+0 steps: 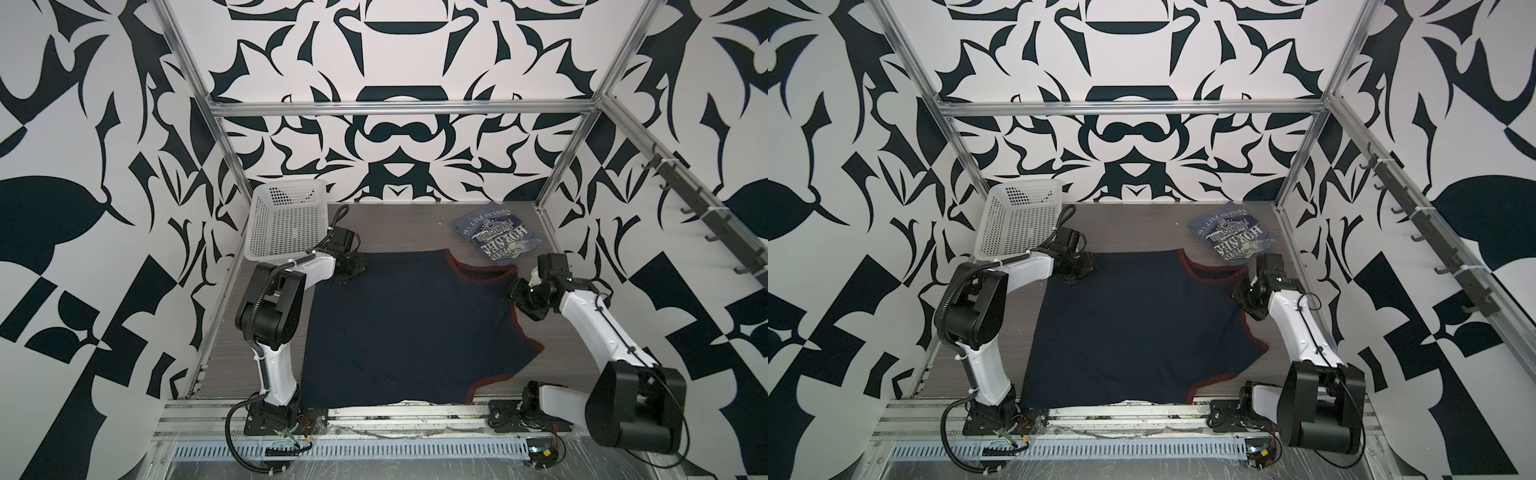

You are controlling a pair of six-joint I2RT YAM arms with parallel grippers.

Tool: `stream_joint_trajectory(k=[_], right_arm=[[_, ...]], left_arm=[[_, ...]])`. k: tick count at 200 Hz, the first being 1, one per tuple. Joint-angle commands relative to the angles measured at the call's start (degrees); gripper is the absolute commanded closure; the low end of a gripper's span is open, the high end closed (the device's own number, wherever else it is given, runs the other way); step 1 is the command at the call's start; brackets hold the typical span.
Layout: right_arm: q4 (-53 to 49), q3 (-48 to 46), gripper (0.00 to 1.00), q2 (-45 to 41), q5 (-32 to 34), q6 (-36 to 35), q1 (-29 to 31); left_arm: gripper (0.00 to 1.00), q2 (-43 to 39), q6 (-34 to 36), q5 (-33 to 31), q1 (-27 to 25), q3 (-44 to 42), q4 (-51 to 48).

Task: Fold and stack the tank tops

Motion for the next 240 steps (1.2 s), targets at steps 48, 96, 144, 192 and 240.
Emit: stream_joint_trajectory(k=[48, 96, 144, 192, 240], right_arm=[[5.2, -11.2, 0.26, -2.0, -2.3, 11.1, 0.8], [6.1, -11.6, 0.18, 3.9, 5.3, 10.4, 0.7], [1.7, -9.4, 0.14, 3.8, 9.9, 10.8, -2.5], [-2.9, -8.0, 0.13, -0.8, 12.2, 8.2, -9.1], [-8.0, -1.7, 0.13, -8.0, 15.2, 3.9, -13.1]], left_arm=[[0.34, 1.1, -3.8, -2.3, 2.4, -5.8, 1.6], [0.33, -1.7, -4.5, -5.7, 3.1, -8.9, 2.3], [0.33, -3.1, -4.7, -5.0, 3.5, -10.7, 3.1], [0.32, -5.4, -3.5, 0.2, 3.1, -9.6, 3.8], [0.30, -7.6, 4.9, 0.2, -3.5, 1.1, -3.1]])
